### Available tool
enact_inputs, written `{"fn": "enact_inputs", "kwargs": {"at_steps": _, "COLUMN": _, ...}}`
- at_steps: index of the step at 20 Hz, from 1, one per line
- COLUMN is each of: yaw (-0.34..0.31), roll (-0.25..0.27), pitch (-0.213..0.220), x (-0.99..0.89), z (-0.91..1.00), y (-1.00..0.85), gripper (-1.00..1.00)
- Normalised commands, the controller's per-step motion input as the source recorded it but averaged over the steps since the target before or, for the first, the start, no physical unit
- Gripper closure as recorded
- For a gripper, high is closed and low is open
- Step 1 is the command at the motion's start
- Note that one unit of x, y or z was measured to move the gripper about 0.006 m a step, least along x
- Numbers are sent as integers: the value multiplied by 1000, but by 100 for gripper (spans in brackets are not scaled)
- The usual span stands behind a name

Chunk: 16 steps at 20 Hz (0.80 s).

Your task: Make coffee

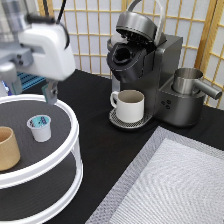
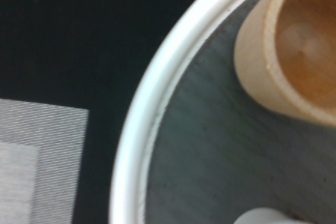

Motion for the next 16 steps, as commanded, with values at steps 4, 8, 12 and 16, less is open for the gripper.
{"fn": "enact_inputs", "kwargs": {"at_steps": 4, "yaw": -8, "roll": -15, "pitch": 0, "x": -39, "z": -158, "y": 39, "gripper": -100}}
{"fn": "enact_inputs", "kwargs": {"at_steps": 8, "yaw": -14, "roll": -40, "pitch": 0, "x": 94, "z": -123, "y": 177, "gripper": -100}}
{"fn": "enact_inputs", "kwargs": {"at_steps": 12, "yaw": -4, "roll": -36, "pitch": -10, "x": -107, "z": -391, "y": 146, "gripper": -100}}
{"fn": "enact_inputs", "kwargs": {"at_steps": 16, "yaw": -8, "roll": -55, "pitch": -63, "x": -290, "z": -367, "y": 190, "gripper": -100}}
